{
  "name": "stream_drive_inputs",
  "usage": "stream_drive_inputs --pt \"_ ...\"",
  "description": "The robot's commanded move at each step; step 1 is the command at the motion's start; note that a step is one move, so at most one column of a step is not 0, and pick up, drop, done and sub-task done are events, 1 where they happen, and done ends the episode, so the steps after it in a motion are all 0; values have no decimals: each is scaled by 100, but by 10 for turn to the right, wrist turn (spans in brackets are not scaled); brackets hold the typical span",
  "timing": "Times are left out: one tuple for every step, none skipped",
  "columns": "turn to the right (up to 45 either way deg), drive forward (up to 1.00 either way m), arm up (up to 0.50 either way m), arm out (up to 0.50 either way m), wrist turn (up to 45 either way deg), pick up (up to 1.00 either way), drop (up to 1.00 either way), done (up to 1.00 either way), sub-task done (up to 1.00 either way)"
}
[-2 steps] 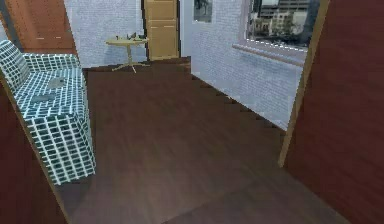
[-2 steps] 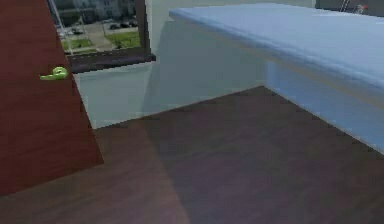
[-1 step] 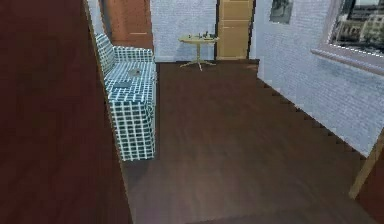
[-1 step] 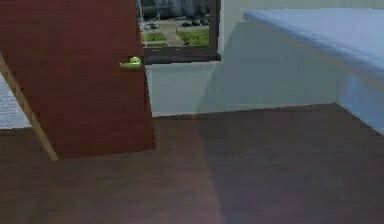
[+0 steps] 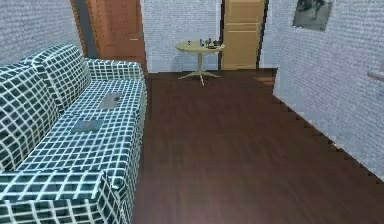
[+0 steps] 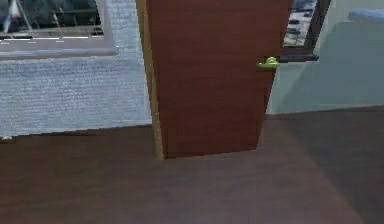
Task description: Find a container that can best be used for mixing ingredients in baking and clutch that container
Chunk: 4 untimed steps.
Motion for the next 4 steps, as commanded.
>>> stream_drive_inputs --pt "0 100 0 0 0 0 0 0 0" --pt "0 100 0 0 0 0 0 0 0" --pt "0 100 0 0 0 0 0 0 0" --pt "0 55 0 0 0 0 0 0 0"
